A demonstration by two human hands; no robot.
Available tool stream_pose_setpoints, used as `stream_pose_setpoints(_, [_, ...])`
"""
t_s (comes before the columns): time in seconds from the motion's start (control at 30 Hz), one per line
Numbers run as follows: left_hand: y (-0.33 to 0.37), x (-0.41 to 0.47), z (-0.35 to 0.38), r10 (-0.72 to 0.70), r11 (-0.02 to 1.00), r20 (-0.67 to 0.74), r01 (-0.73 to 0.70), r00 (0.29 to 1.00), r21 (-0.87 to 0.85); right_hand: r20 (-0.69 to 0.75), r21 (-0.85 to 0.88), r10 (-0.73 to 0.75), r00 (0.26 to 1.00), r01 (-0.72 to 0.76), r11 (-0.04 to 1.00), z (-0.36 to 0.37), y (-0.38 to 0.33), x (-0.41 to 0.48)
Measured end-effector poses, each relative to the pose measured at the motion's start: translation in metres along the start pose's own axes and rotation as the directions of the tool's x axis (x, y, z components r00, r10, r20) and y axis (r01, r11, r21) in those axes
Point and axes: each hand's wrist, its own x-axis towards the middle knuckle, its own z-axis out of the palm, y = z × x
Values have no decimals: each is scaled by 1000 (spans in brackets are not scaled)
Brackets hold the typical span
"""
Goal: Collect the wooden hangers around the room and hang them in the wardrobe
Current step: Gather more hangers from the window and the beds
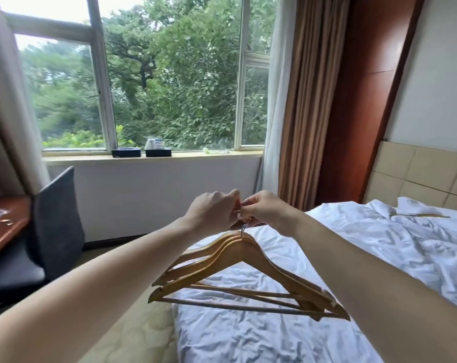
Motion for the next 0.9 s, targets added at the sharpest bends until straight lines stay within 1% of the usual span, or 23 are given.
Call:
stream_pose_setpoints(0.2, [-26, -24, -31, 52, 972, -12, -48, 999, 229, 43, -94, -55, 998, 59, 994, 33, -44, -7])
stream_pose_setpoints(0.3, [-42, -36, -42, 35, 964, 22, -40, 999, 264, 56, -174, -30, 998, 40, 984, 50, -65, -9])
stream_pose_setpoints(0.43, [-68, -52, -55, 3, 952, 36, -13, 999, 305, 71, -225, -49, 996, 64, 972, 75, -89, -1])
stream_pose_setpoints(0.5, [-82, -58, -63, -26, 947, 40, 11, 999, 320, 48, -265, -83, 995, 93, 960, 88, -99, 6])
stream_pose_setpoints(0.57, [-94, -62, -70, -42, 939, 37, 27, 998, 344, 0, -310, -149, 989, 141, 940, 101, -107, 12])
stream_pose_setpoints(0.67, [-113, -70, -81, -57, 931, 18, 47, 998, 363, -110, -445, -262, 959, 188, 876, 122, -115, 21])
stream_pose_setpoints(0.73, [-125, -76, -87, -47, 922, -2, 44, 999, 385, -195, -517, -338, 921, 197, 833, 140, -120, 25])
stream_pose_setpoints(0.77, [-132, -79, -91, -43, 916, -7, 42, 999, 399, -222, -571, -385, 896, 201, 796, 148, -122, 26])
stream_pose_setpoints(0.83, [-146, -84, -96, -62, 911, -7, 60, 998, 407, -220, -699, -474, 852, 201, 686, 163, -128, 30])
stream_pose_setpoints(0.9, [-162, -89, -101, -115, 913, -2, 106, 993, 395, -196, -776, -523, 830, 195, 600, 173, -136, 33])
